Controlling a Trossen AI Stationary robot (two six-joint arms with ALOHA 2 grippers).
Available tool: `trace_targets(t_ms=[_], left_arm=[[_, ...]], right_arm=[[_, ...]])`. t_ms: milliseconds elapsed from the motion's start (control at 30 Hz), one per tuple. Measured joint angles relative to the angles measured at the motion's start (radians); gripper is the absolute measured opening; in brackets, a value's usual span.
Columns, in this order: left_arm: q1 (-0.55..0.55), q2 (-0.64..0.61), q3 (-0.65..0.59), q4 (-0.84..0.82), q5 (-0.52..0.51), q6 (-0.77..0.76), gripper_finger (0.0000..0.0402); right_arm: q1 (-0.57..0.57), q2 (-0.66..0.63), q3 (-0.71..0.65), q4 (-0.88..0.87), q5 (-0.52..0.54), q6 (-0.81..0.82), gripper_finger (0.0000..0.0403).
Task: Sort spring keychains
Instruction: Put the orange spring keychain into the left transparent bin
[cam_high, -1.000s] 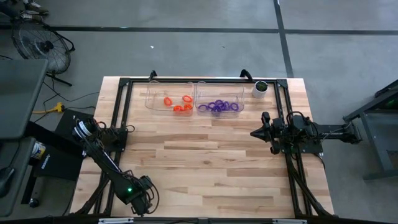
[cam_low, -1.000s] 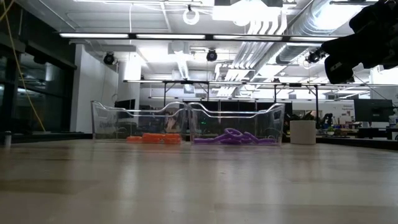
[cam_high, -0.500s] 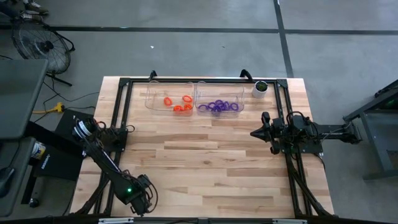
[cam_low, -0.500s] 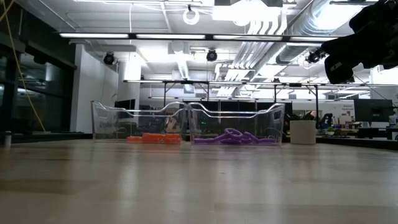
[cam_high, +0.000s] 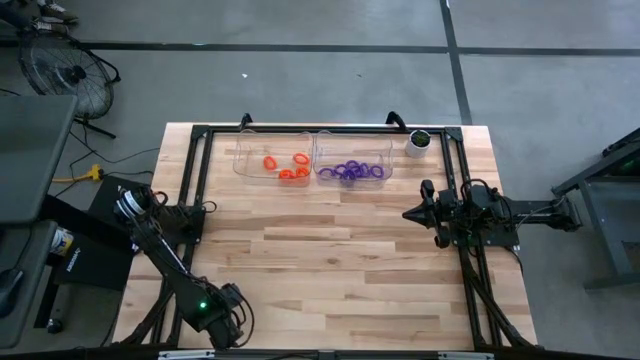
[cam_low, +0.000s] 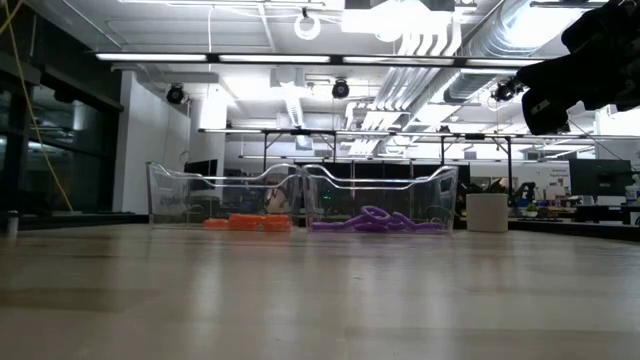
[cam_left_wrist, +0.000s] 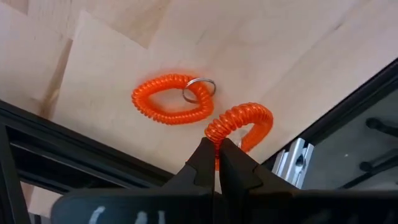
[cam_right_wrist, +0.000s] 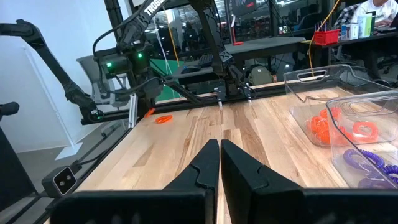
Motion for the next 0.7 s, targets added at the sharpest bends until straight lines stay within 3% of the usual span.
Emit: trace_targets(t_ms=[233,700], left_arm=[[0.04,-0.005,0.0,0.001,-0.033,-0.011,0.0],[0.282,-0.148,0.001,-0.007,-0.367,0.051,0.0]], right_arm=[[0.0,0.0,0.0,0.0,0.0,0.0,0.0012],[0.0,0.0,0.0,0.0,0.0,0.0,0.0012]])
